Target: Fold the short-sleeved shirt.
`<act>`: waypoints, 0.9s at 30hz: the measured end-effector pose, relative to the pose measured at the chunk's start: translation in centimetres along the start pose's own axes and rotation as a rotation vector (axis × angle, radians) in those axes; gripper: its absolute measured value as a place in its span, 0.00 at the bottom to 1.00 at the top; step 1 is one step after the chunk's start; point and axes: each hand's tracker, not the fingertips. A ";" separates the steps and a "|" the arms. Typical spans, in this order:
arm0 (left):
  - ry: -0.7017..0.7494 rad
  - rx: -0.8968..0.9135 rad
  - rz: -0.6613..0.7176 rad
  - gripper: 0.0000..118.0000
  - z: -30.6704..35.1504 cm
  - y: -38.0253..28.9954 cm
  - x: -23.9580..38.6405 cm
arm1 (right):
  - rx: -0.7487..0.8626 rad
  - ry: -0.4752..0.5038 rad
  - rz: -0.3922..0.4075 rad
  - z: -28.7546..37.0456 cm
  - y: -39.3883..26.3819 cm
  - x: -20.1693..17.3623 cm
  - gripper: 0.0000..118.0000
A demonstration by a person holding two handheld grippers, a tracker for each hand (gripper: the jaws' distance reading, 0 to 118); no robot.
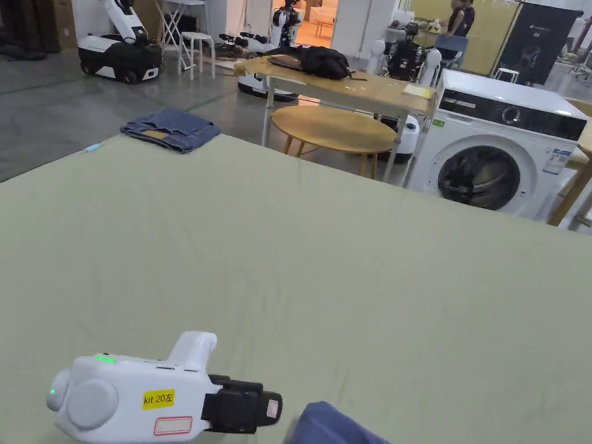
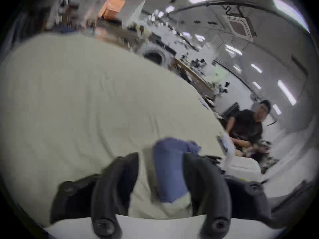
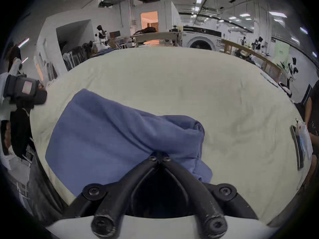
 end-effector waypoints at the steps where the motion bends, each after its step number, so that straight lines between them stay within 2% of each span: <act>1: -0.049 -0.044 0.042 0.55 -0.6 0.0 -0.9 | -0.002 0.002 0.001 0.0 0.0 0.0 0.00; 2: -0.075 -0.072 0.072 0.56 -1.1 0.0 -1.6 | -0.002 0.003 0.002 -2.3 3.0 4.2 0.00; 3: -0.104 -0.109 0.105 0.56 -1.7 0.1 -2.4 | -0.003 0.005 0.004 -2.5 3.3 4.6 0.00; 8: -0.226 -0.197 0.211 0.56 -6.0 0.0 -4.7 | 0.001 0.000 0.006 -2.8 3.1 5.1 0.00; 11: -0.253 -0.314 0.261 0.56 -9.9 -0.4 -5.5 | 0.003 -0.006 0.006 -2.8 3.0 5.1 0.00; 14: -0.418 -0.343 0.303 0.56 -11.9 -0.9 -5.5 | 0.003 -0.006 0.005 -2.7 3.3 4.8 0.00; 18: -0.405 -0.342 0.308 0.56 -13.0 -0.9 -5.0 | 0.001 -0.007 -0.005 -2.7 3.3 4.8 0.00; 19: -0.413 -0.338 0.295 0.53 -12.9 -1.0 -4.9 | 0.002 -0.007 -0.009 -2.7 3.3 4.8 0.00; 20: -0.394 -0.328 0.276 0.29 -12.7 -1.1 -4.9 | 0.004 -0.006 -0.012 -2.6 3.2 4.8 0.00; 21: -0.308 -0.309 0.243 0.13 -12.3 -1.2 -4.9 | 0.008 -0.007 -0.018 -2.6 3.2 4.9 0.00; 22: -0.278 -0.305 0.220 0.13 -12.3 -1.4 -4.9 | 0.013 -0.003 -0.024 -2.5 3.2 4.8 0.00; 24: -0.356 -0.303 0.316 0.12 -11.9 -2.1 -5.3 | 0.021 -0.006 -0.020 -2.5 3.2 4.9 0.00; 27: -0.342 -0.289 0.311 0.12 -11.5 -2.2 -4.7 | 0.039 -0.032 0.042 -3.8 2.2 6.6 0.00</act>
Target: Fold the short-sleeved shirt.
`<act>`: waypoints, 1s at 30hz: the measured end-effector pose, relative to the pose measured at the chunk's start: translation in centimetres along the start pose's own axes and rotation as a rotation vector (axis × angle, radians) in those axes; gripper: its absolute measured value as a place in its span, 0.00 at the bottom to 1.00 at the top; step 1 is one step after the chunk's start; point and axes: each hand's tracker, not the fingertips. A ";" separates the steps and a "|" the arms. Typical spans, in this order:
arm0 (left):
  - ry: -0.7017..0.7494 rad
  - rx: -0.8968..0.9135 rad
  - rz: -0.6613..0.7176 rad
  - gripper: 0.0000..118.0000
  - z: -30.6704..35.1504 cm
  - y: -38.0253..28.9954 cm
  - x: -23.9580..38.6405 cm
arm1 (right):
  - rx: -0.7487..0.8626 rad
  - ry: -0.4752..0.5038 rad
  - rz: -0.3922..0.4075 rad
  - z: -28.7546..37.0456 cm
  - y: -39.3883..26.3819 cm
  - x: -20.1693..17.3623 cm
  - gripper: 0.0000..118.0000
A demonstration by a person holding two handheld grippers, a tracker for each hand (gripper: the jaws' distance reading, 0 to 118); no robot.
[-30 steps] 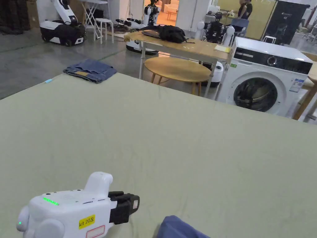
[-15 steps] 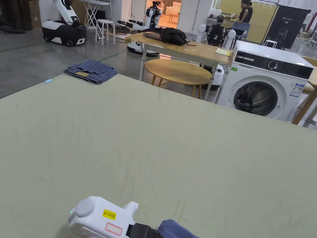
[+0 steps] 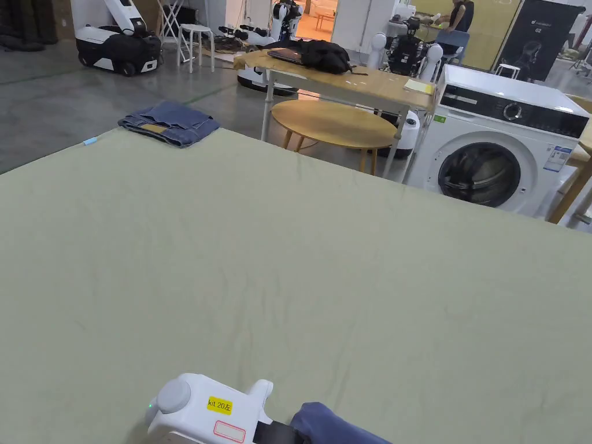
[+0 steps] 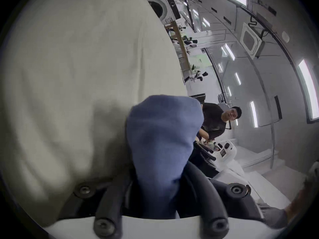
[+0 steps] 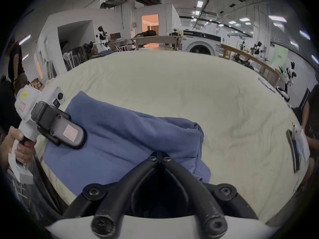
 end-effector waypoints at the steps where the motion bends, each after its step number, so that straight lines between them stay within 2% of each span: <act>1: 0.001 0.008 0.007 0.12 0.3 0.0 -0.1 | 0.000 -0.001 0.009 -0.1 0.0 0.1 0.00; 2: -0.012 0.006 0.021 0.12 0.5 0.0 0.0 | -0.002 -0.003 0.019 -0.1 0.1 0.1 0.00; 4: -0.007 0.010 0.017 0.12 1.1 0.1 0.7 | -0.004 0.009 0.021 3.2 2.0 -3.8 0.00; 6: 0.009 0.004 0.031 0.12 2.4 0.4 1.2 | 0.001 0.024 0.016 4.5 3.1 -5.4 0.00; 10: 0.069 0.035 0.043 0.12 7.3 1.3 1.8 | 0.060 0.045 0.044 4.6 3.3 -5.6 0.00; 11: 0.081 0.043 0.033 0.12 9.0 1.4 1.9 | 0.076 0.054 0.048 2.0 3.6 -3.8 0.00; 14: 0.139 0.070 0.024 0.12 15.1 1.9 2.6 | 0.110 0.082 0.053 1.4 4.0 -3.5 0.00; 16: 0.215 0.095 0.006 0.12 20.1 2.3 3.2 | 0.136 0.094 0.065 0.7 7.4 -5.1 0.00; 22: 0.424 0.163 0.033 0.12 34.2 3.1 4.6 | 0.156 0.118 0.089 0.4 8.4 -5.6 0.00; 23: 0.444 0.169 0.035 0.12 36.2 3.2 4.7 | 0.156 0.120 0.090 0.6 9.6 -7.8 0.00; 24: 0.489 0.180 0.046 0.12 38.4 3.3 4.7 | 0.154 0.121 0.090 0.6 9.8 -8.2 0.00; 30: 0.698 0.212 0.133 0.12 47.1 4.2 2.6 | 0.116 0.108 0.081 -1.8 8.8 -7.0 0.00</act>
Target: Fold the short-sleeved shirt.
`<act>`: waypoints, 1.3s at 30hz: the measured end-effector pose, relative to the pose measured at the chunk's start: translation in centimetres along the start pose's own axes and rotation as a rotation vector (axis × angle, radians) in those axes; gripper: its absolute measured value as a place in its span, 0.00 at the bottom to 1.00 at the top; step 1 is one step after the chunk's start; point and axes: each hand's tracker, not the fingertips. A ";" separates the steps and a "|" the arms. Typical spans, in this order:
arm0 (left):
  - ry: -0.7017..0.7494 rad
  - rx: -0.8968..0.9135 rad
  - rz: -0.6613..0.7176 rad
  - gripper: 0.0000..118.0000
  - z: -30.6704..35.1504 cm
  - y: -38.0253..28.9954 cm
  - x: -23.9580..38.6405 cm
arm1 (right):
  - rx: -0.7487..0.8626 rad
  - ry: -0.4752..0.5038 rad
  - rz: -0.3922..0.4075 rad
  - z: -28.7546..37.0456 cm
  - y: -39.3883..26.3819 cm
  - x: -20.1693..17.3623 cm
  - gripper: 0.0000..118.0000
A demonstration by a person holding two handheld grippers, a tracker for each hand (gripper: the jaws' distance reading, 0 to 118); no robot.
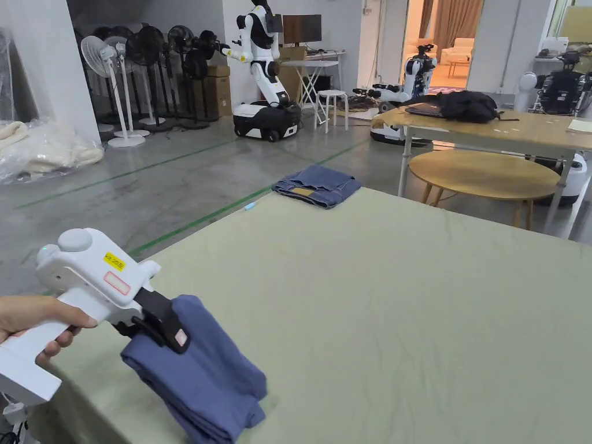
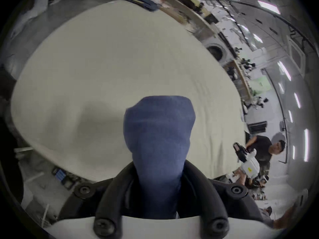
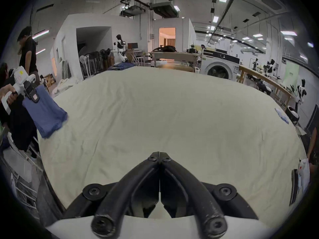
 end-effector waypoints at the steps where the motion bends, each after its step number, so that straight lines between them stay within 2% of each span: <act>1: 0.016 0.007 0.014 0.12 0.3 0.3 -0.7 | -0.008 -0.003 -0.002 -0.1 -0.1 0.1 0.00; 2: 0.038 -0.002 0.024 0.12 0.5 0.6 -1.3 | -0.014 -0.005 -0.004 -0.2 -0.2 0.2 0.00; 3: 0.064 -0.001 0.036 0.12 1.0 -0.8 1.0 | -0.019 -0.009 -0.006 -0.3 -0.3 0.4 0.00; 9: 0.135 -0.061 0.073 0.14 -1.0 -0.8 0.5 | -0.037 -0.027 -0.006 -0.5 -0.6 1.0 0.00; 10: 0.152 -0.067 0.088 0.17 -1.1 -0.7 0.6 | -0.037 -0.029 -0.004 -0.5 -0.6 1.1 0.00; 11: 0.173 -0.060 0.085 0.29 -1.0 -0.4 0.0 | -0.038 -0.030 -0.003 -0.5 -0.6 1.2 0.00; 12: 0.223 -0.042 0.076 0.36 -0.7 -0.3 0.1 | -0.038 -0.031 -0.003 -0.4 -0.6 1.3 0.00; 15: 0.345 -0.003 0.051 0.41 0.6 -0.1 -0.2 | -0.033 -0.032 -0.001 -0.3 -0.5 1.5 0.00; 21: 0.552 0.147 -0.072 0.41 2.9 -0.4 1.7 | -0.025 -0.034 -0.007 -0.1 -0.4 2.1 0.00; 23: 0.563 0.188 -0.074 0.41 3.0 -0.6 2.3 | -0.021 -0.035 -0.011 0.0 -0.4 2.2 0.00; 27: 0.284 0.279 -0.080 0.41 -0.6 -2.5 5.2 | 0.000 -0.040 -0.036 0.1 -0.3 3.0 0.00; 31: 0.108 0.345 -0.221 0.41 -7.5 -4.9 11.1 | 0.039 -0.062 -0.069 0.6 0.5 4.2 0.00; 36: -0.054 0.541 -0.313 0.41 -14.5 -8.1 19.8 | 0.115 -0.109 -0.105 2.0 2.0 6.1 0.00; 39: 0.010 0.693 -0.450 0.39 -18.2 -9.7 25.2 | 0.189 -0.151 -0.119 3.1 3.0 7.3 0.00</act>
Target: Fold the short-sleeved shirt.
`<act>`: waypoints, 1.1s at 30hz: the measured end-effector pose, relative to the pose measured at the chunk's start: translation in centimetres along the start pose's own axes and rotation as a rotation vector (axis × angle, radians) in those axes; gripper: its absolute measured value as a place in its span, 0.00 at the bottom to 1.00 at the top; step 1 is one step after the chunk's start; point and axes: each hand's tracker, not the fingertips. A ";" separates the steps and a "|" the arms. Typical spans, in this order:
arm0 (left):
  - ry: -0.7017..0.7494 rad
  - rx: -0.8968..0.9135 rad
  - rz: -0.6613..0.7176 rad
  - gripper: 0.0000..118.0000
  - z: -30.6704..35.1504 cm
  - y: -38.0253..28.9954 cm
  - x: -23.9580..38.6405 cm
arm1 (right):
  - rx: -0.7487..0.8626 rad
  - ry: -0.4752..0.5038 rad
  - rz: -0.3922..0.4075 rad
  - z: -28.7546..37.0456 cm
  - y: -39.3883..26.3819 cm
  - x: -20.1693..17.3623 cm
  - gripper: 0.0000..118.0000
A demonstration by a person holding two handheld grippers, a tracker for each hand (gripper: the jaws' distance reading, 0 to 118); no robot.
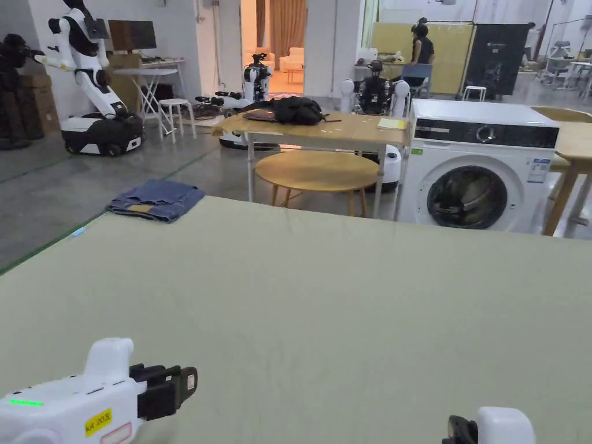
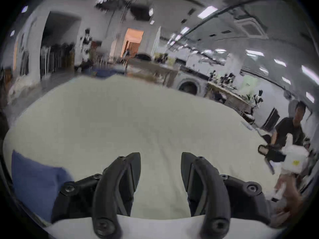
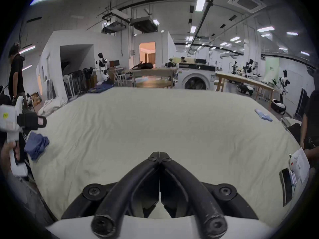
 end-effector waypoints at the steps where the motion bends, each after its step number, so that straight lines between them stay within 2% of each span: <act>1: 0.021 0.035 -0.034 0.38 -0.7 -0.2 1.8 | 0.024 -0.016 0.001 0.2 0.4 0.3 0.00; 4: 0.065 0.128 -0.115 0.32 -2.3 -0.2 7.1 | 0.096 -0.057 -0.006 0.7 1.4 1.2 0.00; 5: 0.087 0.165 -0.189 0.28 -2.4 0.0 8.2 | 0.112 -0.067 -0.011 0.8 1.6 1.5 0.00; 9: 0.178 0.286 -0.301 0.12 -3.3 0.1 13.1 | 0.175 -0.099 -0.007 1.1 2.4 2.2 0.00; 11: 0.186 0.309 -0.300 0.03 -3.6 0.2 14.0 | 0.204 -0.116 -0.012 1.3 2.6 2.4 0.00; 13: 0.190 0.361 -0.256 0.00 -3.5 0.1 14.7 | 0.235 -0.133 -0.019 1.5 2.7 2.6 0.00; 22: 0.177 0.379 -0.208 0.00 -3.6 -0.4 14.6 | 0.327 -0.157 -0.018 2.0 3.1 2.6 0.00; 33: 0.193 0.380 -0.203 0.00 -3.4 -0.2 14.3 | 0.333 -0.159 -0.021 2.2 2.9 2.7 0.00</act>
